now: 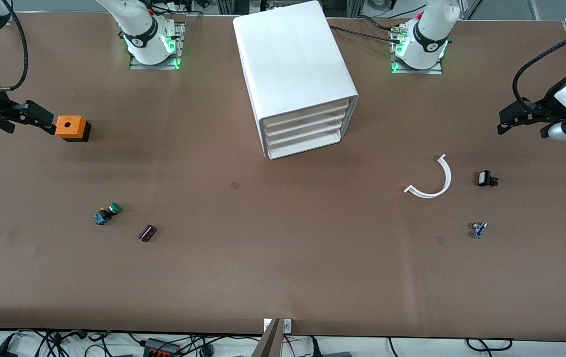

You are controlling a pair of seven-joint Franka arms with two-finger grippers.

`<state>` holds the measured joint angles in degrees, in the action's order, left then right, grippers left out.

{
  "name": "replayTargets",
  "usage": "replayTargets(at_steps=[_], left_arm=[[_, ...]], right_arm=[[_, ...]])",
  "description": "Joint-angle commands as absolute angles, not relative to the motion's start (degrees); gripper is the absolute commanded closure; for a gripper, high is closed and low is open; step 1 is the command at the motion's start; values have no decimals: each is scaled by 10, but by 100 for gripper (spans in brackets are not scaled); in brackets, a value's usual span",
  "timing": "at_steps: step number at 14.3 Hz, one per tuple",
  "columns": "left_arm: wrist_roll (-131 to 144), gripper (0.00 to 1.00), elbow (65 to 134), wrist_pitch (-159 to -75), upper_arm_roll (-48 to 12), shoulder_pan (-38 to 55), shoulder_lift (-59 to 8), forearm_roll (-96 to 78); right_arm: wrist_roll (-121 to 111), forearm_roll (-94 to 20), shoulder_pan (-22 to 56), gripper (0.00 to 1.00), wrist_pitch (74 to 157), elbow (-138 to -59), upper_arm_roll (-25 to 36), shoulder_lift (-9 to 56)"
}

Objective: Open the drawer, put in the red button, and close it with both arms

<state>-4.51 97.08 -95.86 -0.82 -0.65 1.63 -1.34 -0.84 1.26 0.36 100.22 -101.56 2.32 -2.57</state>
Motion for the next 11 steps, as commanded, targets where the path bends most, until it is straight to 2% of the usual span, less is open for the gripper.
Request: replayTargets(at_steps=[1, 11], left_arm=[[-52, 0, 961, -945, -7, -5, 16, -12], [-52, 0, 948, -931, -6, -7, 4, -11]], right_arm=[[-14, 22, 1, 0, 998, -1016, 18, -31], [-20, 19, 8, 0, 986, -1013, 18, -32]])
